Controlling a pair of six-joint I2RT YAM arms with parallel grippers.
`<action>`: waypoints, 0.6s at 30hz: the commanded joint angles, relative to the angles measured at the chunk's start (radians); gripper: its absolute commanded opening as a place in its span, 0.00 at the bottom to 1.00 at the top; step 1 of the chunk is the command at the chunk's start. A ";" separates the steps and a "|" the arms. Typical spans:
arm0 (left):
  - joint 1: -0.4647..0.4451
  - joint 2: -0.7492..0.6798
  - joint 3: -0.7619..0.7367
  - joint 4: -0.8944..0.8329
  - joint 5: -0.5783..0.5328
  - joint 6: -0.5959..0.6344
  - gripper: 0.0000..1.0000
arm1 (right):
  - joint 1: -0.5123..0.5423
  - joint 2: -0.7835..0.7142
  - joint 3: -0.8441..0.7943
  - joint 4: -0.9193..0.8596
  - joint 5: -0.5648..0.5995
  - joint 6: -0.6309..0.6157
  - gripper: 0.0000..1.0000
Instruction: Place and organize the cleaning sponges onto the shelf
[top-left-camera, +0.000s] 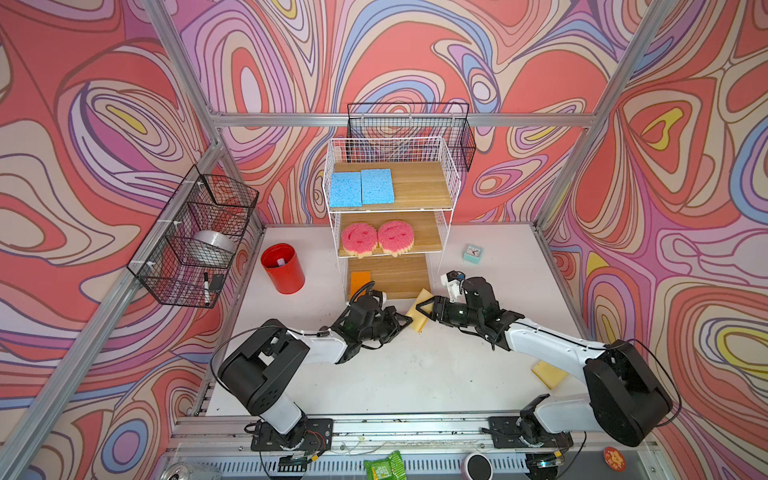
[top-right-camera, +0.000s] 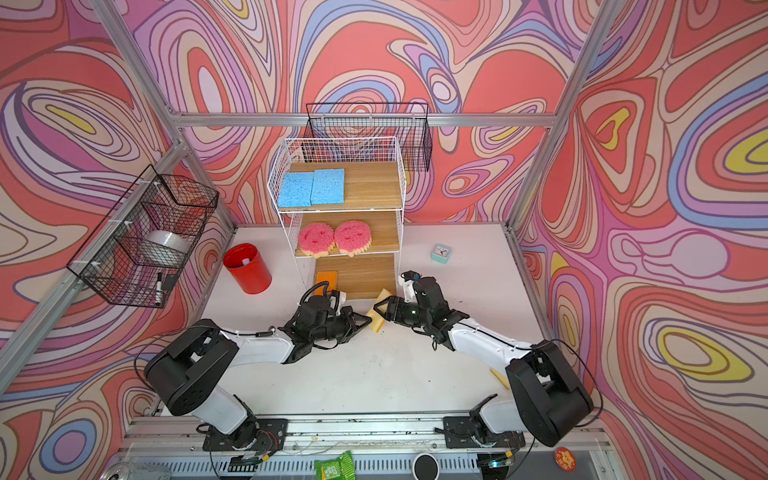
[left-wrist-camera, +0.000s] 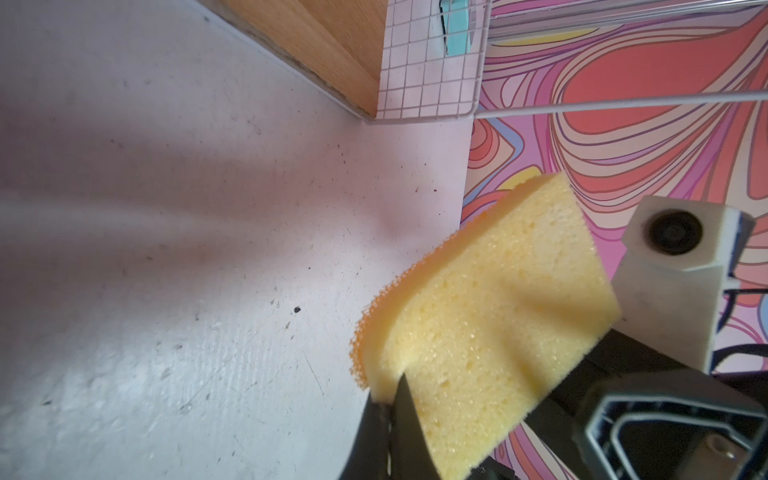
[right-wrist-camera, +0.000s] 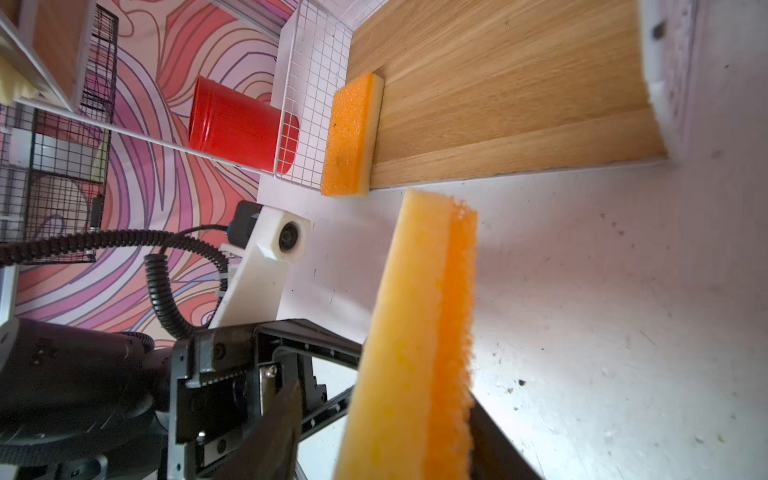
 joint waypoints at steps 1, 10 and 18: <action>-0.002 -0.043 0.012 -0.031 -0.007 0.011 0.00 | 0.009 0.002 0.007 0.019 0.005 0.006 0.44; 0.002 -0.129 0.000 -0.088 -0.002 0.080 0.59 | 0.010 -0.027 0.028 -0.050 0.041 -0.023 0.25; 0.083 -0.372 -0.119 -0.267 -0.003 0.222 0.80 | -0.014 -0.044 0.055 -0.077 -0.025 -0.052 0.23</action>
